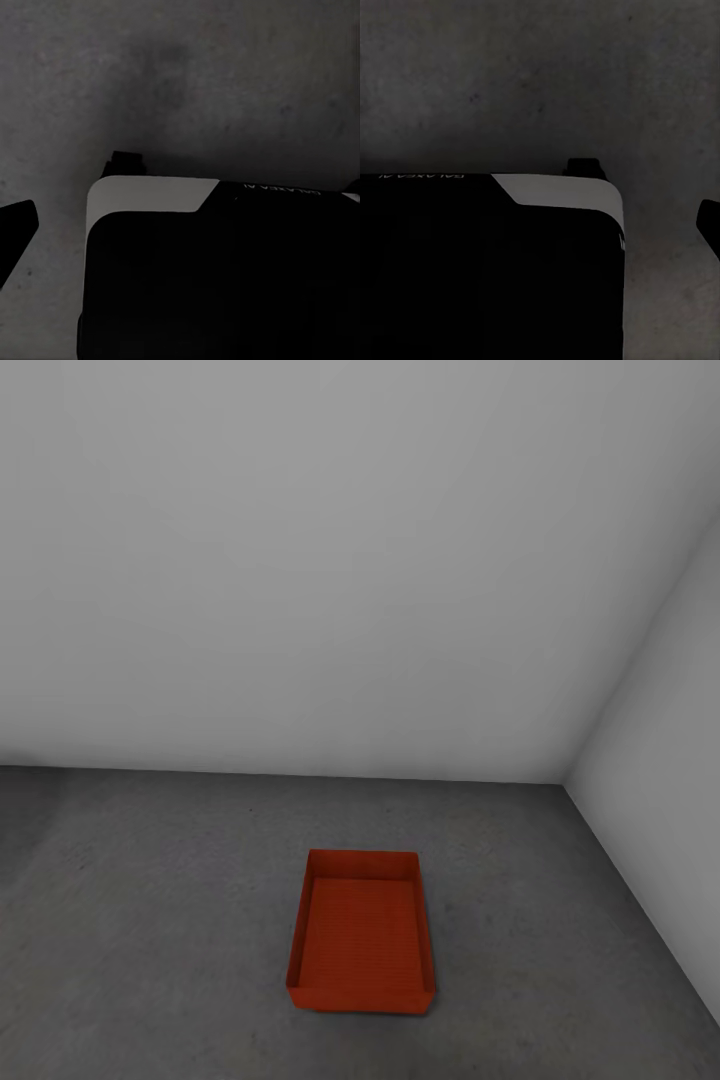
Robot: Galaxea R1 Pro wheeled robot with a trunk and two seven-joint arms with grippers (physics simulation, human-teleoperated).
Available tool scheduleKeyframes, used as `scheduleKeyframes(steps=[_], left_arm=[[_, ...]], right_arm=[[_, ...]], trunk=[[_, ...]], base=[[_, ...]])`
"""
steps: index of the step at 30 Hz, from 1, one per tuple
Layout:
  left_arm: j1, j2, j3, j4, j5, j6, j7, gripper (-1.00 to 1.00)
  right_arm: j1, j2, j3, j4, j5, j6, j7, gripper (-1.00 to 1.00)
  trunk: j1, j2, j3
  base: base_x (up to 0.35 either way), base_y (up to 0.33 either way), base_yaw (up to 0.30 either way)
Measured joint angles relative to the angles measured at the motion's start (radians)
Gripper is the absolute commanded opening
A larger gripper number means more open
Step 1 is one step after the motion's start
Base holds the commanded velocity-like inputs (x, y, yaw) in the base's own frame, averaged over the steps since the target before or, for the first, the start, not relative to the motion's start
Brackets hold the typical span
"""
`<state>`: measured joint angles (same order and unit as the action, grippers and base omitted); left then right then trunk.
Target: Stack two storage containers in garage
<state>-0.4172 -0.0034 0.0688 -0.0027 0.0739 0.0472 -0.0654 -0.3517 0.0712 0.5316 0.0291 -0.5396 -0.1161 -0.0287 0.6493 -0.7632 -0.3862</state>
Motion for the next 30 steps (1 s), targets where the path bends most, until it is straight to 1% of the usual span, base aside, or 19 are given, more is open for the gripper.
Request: scheduleKeyframes(steps=[5, 8, 13, 30], left_arm=[[0.003, 0.000, 0.000, 0.000, -0.003, 0.000, 0.000, 1.00], [0.004, 0.001, 0.000, 0.000, -0.004, 0.000, 0.000, 1.00], [0.015, 0.001, -0.001, 0.000, -0.006, 0.000, 0.000, 1.00], [0.022, 0.000, -0.001, 0.000, -0.007, 0.000, 0.001, 1.00]], right_arm=[[0.004, 0.002, 0.000, 0.000, 0.000, 0.003, -0.001, 1.00], [0.022, 0.004, 0.000, 0.000, -0.001, -0.001, -0.001, 1.00], [0.034, 0.003, 0.000, 0.000, -0.002, -0.002, -0.001, 1.00], [0.036, 0.002, 0.000, 0.000, -0.002, -0.002, -0.002, 1.00]], trunk=[[0.000, 0.000, 0.000], [0.000, 0.000, 0.003], [0.000, 0.000, 0.010], [0.000, 0.000, 0.036]], base=[[0.000, 0.000, 0.000], [0.000, 0.000, 0.000], [0.000, 0.000, 0.000], [0.000, 0.000, 0.000]])
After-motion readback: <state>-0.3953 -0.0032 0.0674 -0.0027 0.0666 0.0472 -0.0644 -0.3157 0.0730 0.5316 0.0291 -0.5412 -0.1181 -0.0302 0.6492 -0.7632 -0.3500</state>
